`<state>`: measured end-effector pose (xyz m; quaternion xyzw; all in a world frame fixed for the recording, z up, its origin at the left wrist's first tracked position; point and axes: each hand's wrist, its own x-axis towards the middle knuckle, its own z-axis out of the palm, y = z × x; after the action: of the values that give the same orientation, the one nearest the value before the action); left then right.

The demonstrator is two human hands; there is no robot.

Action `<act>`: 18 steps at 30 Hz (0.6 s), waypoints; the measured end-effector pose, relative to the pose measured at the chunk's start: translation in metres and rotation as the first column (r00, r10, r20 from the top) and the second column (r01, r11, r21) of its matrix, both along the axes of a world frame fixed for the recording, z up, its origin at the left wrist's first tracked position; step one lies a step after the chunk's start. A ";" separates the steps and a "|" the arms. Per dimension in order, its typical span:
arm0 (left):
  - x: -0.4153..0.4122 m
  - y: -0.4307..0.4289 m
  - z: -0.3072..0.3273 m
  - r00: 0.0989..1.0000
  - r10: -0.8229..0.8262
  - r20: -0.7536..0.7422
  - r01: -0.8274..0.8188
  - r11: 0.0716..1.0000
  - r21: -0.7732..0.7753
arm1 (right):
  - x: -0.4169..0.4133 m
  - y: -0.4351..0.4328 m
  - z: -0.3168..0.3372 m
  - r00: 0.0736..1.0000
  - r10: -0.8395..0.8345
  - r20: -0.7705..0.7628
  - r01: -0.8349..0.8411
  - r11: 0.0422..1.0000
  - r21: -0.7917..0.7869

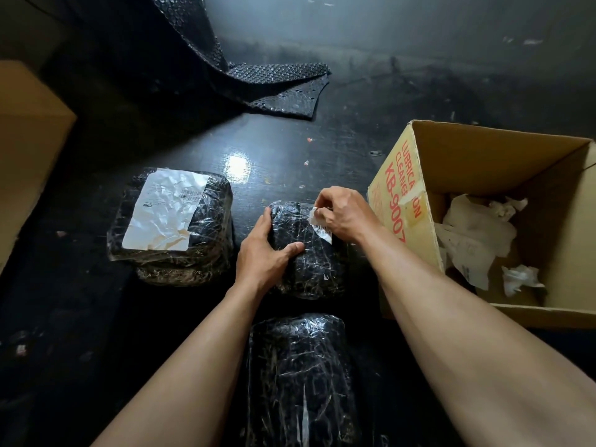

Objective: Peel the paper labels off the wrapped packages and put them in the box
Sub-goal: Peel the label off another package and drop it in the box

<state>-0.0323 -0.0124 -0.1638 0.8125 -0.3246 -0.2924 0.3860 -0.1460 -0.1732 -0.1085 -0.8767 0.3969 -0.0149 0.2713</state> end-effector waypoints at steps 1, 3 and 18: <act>0.000 0.000 0.000 1.000 0.007 -0.003 -0.007 1.000 -0.001 | -0.001 0.000 0.000 1.000 0.002 0.008 -0.002 1.000 -0.006; 0.000 0.001 -0.001 1.000 0.017 -0.006 -0.017 1.000 0.004 | -0.004 0.000 0.001 1.000 0.001 0.020 -0.001 1.000 -0.003; 0.000 -0.001 -0.004 1.000 0.028 0.006 -0.028 0.999 0.028 | -0.005 0.004 -0.003 0.994 -0.105 -0.017 0.106 0.993 0.048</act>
<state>-0.0321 -0.0134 -0.1674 0.8231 -0.3099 -0.2894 0.3777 -0.1514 -0.1688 -0.1120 -0.8478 0.4448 -0.0133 0.2886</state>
